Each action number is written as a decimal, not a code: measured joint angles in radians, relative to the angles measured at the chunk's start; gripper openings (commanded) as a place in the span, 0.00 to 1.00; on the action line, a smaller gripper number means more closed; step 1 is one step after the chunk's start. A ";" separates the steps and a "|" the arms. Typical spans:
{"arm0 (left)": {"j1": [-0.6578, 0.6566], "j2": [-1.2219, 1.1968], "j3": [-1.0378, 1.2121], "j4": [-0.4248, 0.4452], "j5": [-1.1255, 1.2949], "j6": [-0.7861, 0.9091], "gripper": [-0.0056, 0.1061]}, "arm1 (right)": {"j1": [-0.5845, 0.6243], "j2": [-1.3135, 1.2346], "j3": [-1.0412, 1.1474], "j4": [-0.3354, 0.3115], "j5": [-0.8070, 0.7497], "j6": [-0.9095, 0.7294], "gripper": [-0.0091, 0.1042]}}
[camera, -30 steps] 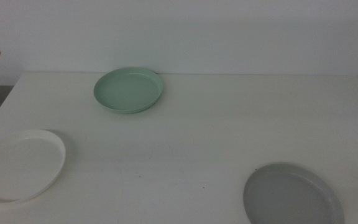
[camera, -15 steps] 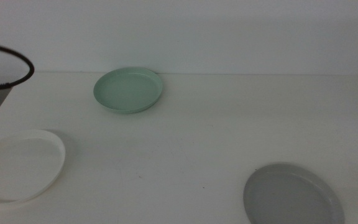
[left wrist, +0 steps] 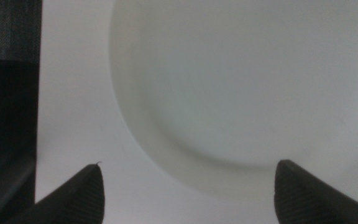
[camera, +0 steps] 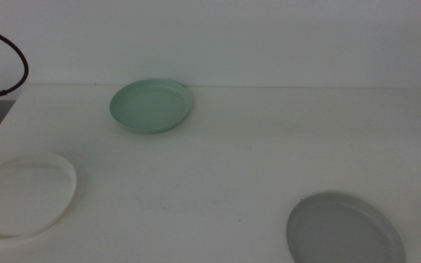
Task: Stack the three bowls on top of each other.
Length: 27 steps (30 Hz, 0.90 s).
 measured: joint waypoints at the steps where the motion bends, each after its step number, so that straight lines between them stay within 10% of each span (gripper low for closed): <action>1: 0.000 0.027 -0.010 0.000 -0.009 0.002 0.89 | 0.000 0.000 0.000 0.000 0.000 0.000 0.90; 27: 0.000 0.282 -0.108 0.067 -0.219 0.109 0.85 | 0.000 0.000 0.000 0.000 0.000 0.000 0.90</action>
